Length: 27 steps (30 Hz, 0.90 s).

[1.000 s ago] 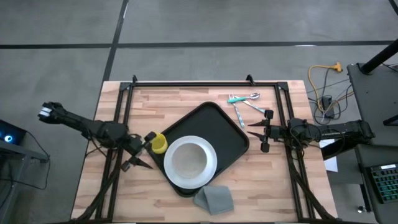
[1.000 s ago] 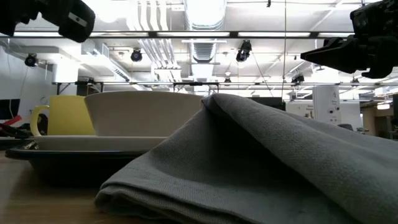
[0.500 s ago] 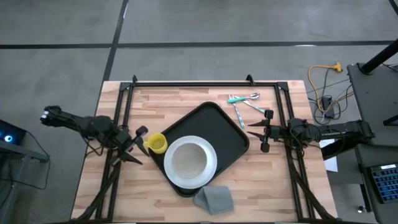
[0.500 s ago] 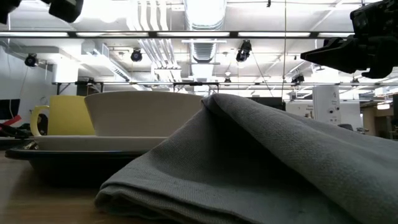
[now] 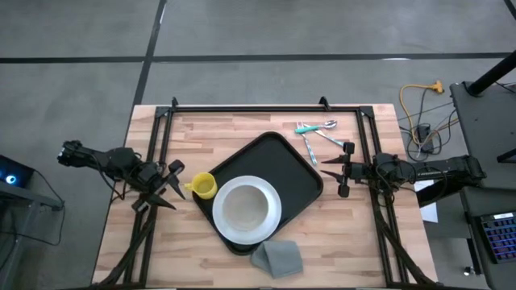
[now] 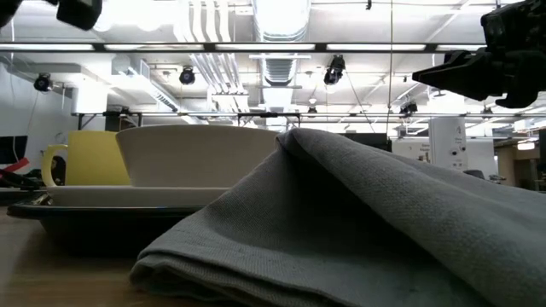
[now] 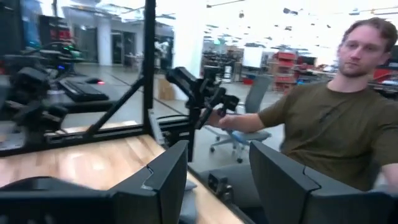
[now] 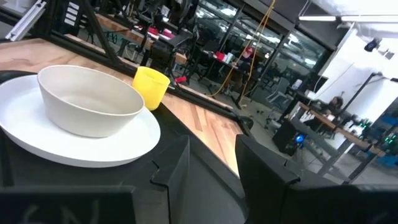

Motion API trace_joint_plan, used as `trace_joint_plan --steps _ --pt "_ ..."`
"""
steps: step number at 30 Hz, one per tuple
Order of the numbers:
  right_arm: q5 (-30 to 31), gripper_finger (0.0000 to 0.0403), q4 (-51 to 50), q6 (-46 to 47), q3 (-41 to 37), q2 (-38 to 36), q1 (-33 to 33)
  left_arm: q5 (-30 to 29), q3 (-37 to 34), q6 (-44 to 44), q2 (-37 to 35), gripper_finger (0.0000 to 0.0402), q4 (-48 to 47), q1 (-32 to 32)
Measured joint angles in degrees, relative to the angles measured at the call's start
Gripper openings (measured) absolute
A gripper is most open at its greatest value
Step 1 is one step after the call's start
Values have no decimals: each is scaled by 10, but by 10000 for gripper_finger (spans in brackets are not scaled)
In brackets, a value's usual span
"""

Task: Set up tray
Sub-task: Put the gray napkin on the black tray to the right of the white plate

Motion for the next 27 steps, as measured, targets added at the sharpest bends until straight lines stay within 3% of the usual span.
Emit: trace_joint_plan --steps 7,11,15,19,27 --pt "0 123 3 -13 0 1 0 -108 -53 21 -73 159 0 0" --pt "-11 123 42 -7 0 1 0 -117 -83 50 -108 159 11 0" --pt "-33 123 108 60 0 0 0 -124 -119 79 -149 159 37 0" --pt "-30 123 155 191 1 0 -1 -146 -154 97 -160 159 58 0" --pt "-32 123 162 273 48 3 -2 -168 -170 101 -145 159 80 0"
